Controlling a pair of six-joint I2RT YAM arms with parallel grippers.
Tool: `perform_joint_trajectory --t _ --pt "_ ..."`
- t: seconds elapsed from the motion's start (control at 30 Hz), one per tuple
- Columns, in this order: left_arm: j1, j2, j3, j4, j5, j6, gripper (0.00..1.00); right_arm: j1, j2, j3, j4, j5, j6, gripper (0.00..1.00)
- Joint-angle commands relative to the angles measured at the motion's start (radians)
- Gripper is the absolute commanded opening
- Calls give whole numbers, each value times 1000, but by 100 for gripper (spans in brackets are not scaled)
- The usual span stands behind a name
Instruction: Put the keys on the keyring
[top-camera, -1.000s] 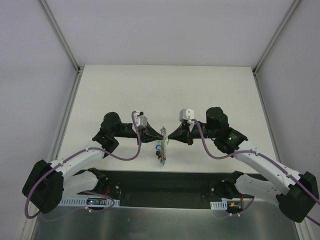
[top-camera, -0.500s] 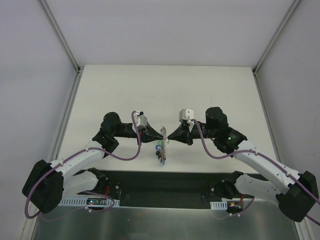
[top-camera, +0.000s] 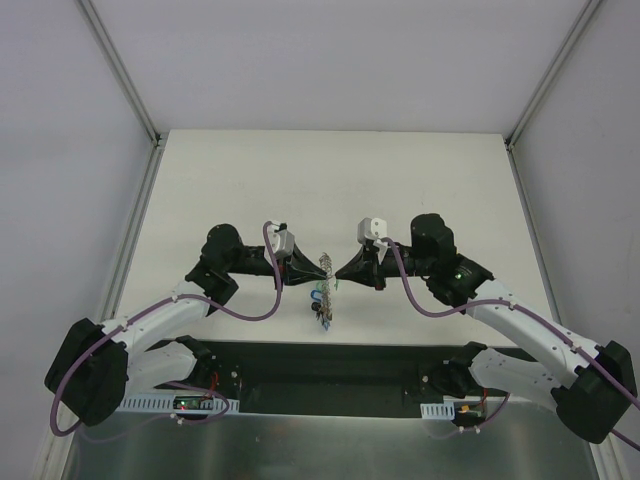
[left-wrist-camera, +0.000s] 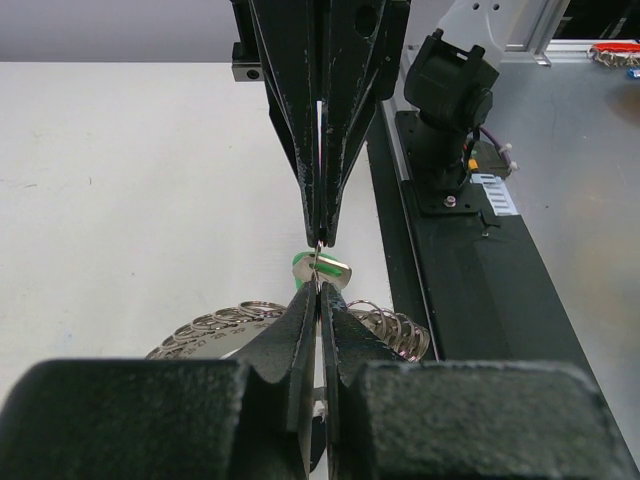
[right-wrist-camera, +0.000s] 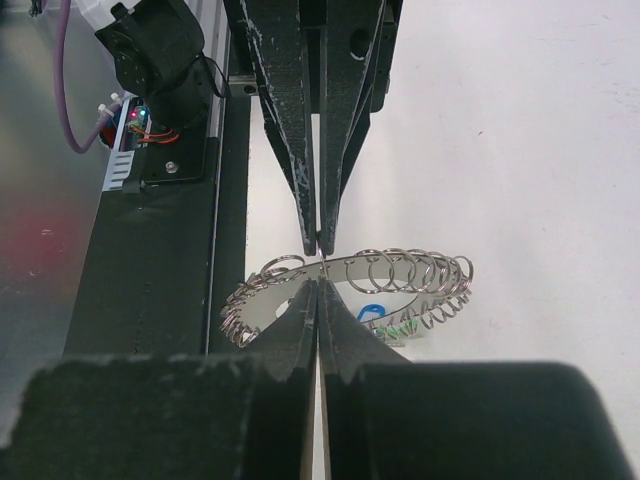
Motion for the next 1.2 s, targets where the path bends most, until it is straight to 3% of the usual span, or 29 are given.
perform_joint_trajectory --t 0.0,0.57,1.17 --pt "-7 4 50 113 56 -25 0 3 9 25 37 -43 -23 1" --pt "-16 35 40 209 71 -108 0 29 15 16 84 -51 -20 1" --pt "-39 45 63 170 133 -87 0 16 66 51 98 -125 32 1"
